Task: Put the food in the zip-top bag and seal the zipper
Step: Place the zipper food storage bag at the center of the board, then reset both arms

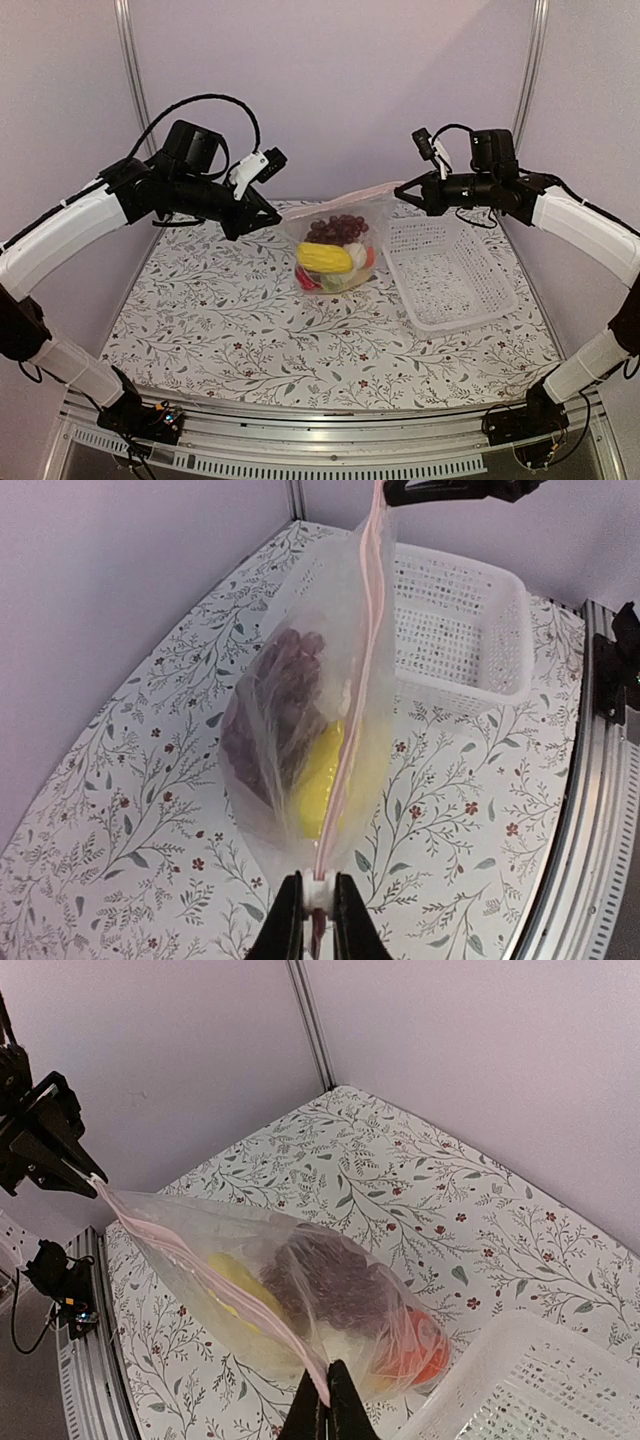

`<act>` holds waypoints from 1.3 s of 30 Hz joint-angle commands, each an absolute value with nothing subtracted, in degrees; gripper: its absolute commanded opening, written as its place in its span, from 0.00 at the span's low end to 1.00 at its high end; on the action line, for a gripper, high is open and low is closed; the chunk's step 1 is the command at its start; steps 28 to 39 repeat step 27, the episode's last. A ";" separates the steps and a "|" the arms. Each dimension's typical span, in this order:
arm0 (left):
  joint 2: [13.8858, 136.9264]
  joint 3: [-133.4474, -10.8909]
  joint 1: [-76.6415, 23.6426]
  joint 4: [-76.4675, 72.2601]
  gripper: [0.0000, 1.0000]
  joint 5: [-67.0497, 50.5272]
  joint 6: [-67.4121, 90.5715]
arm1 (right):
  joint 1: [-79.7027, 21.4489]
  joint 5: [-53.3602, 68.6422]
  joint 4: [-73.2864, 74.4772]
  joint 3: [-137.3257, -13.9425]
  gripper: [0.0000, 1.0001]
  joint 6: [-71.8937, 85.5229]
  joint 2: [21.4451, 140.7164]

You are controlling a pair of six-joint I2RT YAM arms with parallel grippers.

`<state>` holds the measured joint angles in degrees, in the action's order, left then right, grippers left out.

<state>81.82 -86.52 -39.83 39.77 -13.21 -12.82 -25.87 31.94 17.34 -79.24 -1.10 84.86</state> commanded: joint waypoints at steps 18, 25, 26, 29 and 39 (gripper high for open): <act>70.29 -81.48 -49.01 31.54 0.85 15.84 -1.84 | -26.30 5.86 31.47 -69.13 0.99 15.30 56.28; 79.29 -94.17 -45.16 32.38 0.87 23.60 1.99 | -26.33 -18.95 33.09 -82.96 0.99 18.37 65.37; 79.51 -94.25 -45.10 31.51 0.87 23.33 2.33 | -26.30 -20.11 32.26 -83.23 0.99 17.51 65.75; 79.45 -93.88 -45.02 30.34 0.87 22.78 2.61 | -26.28 -21.25 31.62 -83.39 0.99 16.59 65.92; 79.45 -93.88 -45.02 30.34 0.87 22.78 2.61 | -26.28 -21.25 31.62 -83.39 0.99 16.59 65.92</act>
